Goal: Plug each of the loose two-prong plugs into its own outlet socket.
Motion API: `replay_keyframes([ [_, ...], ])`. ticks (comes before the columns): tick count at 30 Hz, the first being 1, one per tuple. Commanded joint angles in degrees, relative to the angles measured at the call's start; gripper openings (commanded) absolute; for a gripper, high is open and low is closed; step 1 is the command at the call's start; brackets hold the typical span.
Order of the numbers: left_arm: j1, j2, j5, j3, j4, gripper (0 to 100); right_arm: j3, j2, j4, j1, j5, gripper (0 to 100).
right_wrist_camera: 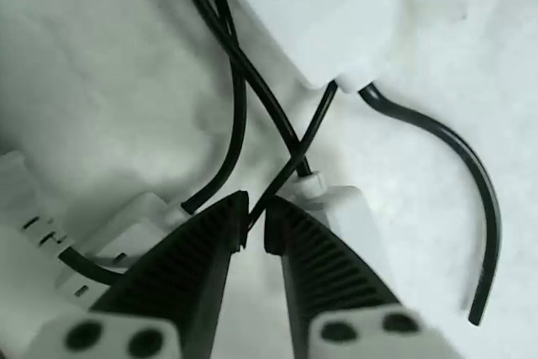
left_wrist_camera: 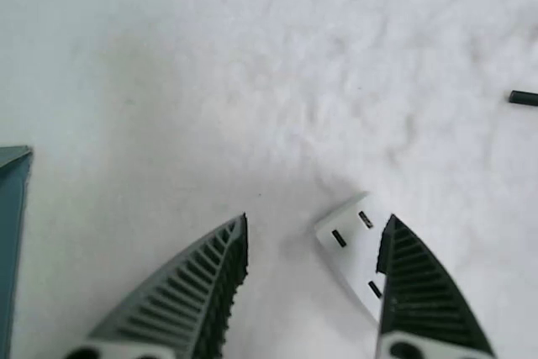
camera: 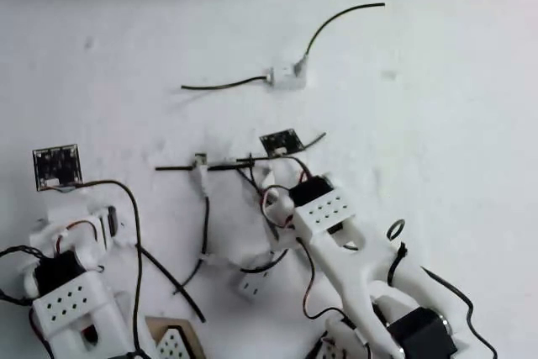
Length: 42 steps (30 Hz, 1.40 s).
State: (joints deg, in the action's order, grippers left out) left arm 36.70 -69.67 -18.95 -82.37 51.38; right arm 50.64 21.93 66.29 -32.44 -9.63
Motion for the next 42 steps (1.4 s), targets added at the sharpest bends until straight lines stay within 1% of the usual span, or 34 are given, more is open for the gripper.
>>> replay_keyframes([
  [1, 0.0, -0.7, -0.6, 0.1, -1.1, 26, -5.0, 0.8, 2.4, -0.3, 0.3, 1.7],
  [4, 0.0, -0.7, -0.6, 0.1, -1.1, 26, -9.6, 0.8, 6.6, 0.7, 0.4, 1.7],
  [6, 0.0, -0.7, -0.6, 0.1, -1.1, 26, -13.6, 0.9, 9.7, 2.2, 2.1, 1.7],
  [9, 0.0, -0.7, -0.6, 0.1, -1.1, 26, -19.8, 0.9, 13.6, 6.5, 8.3, 1.7],
  [12, 0.0, -0.7, -0.6, 0.1, -1.1, 26, -23.9, 0.9, 14.8, 12.8, 15.2, 1.7],
  [15, 0.0, -0.7, -0.6, 0.1, -1.1, 26, -24.9, 0.9, 15.2, 15.9, 18.9, 1.7],
  [16, 0.0, -0.7, -0.6, 0.1, -1.1, 26, -24.8, 0.7, 15.9, 15.8, 18.6, 1.7],
  [19, 0.0, -0.7, -0.6, 0.1, -1.1, 26, -23.8, 0.6, 19.1, 11.3, 15.6, 2.6],
  [20, 0.0, -0.7, -0.6, 0.1, -1.1, 26, -22.8, 0.8, 20.1, 9.5, 14.5, 4.9],
  [22, 0.0, -0.7, -0.6, 0.1, -1.1, 26, -20.4, 0.8, 21.1, 6.3, 11.0, 12.8],
  [24, 0.0, -0.7, -0.6, 0.1, -1.1, 26, -17.0, 0.8, 20.3, 3.7, 8.3, 20.1],
  [25, 0.0, -0.7, -0.6, 0.1, -1.1, 26, -15.2, 0.8, 18.9, 2.5, 7.8, 21.9],
  [29, 0.0, -0.7, -0.6, 0.0, -1.1, 26, -8.1, 0.3, 9.2, -1.3, 7.5, 18.4],
  [33, 0.0, -0.7, -0.6, 0.0, -1.1, 26, -2.5, 0.3, 0.0, -2.1, 7.5, 15.4],
  [38, 0.0, -0.7, -0.6, 0.0, -1.1, 26, 0.5, 0.2, -2.2, -2.2, 7.3, 15.5],
  [42, 0.0, -0.7, -0.6, 0.0, -1.1, 26, 0.7, 0.2, -2.2, -2.2, 3.6, 15.2],
])
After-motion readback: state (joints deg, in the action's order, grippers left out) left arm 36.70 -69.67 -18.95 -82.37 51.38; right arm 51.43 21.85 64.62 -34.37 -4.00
